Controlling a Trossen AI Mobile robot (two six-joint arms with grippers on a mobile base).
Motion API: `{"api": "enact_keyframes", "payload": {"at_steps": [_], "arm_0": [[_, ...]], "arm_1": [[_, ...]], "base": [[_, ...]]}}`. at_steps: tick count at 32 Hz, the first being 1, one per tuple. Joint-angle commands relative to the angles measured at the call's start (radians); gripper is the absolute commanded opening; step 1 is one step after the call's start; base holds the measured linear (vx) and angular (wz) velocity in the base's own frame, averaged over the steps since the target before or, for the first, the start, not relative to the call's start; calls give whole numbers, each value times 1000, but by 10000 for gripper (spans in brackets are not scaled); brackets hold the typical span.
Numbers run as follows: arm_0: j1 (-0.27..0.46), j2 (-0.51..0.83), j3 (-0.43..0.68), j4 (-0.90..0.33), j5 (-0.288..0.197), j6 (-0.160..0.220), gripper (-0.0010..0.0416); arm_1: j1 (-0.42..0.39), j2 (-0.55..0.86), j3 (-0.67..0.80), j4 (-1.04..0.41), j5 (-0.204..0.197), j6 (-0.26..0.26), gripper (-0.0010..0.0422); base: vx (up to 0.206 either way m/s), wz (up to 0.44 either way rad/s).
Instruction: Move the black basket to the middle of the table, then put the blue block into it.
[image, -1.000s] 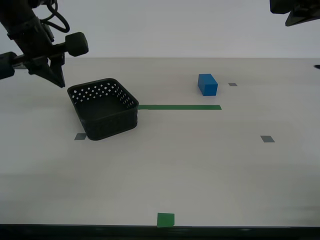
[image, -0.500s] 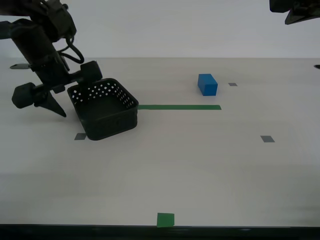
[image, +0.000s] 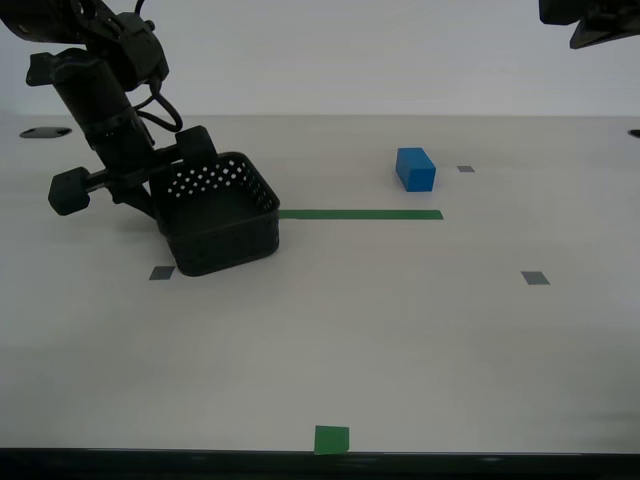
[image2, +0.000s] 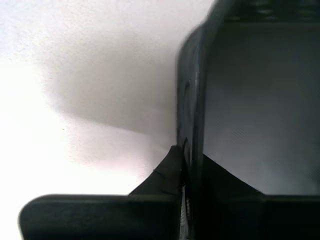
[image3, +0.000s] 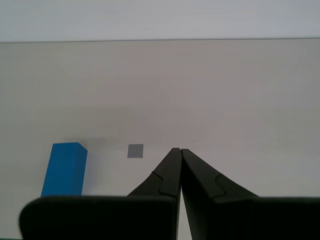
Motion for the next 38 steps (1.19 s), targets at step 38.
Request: {"api": "enact_keyframes", "payload": {"at_steps": [38], "arm_0": [[4,0,-2,-7,-2,3,0]], "arm_1": [[-266,347,723,-394,-31,224,0]], "base": [[0,0]]}}
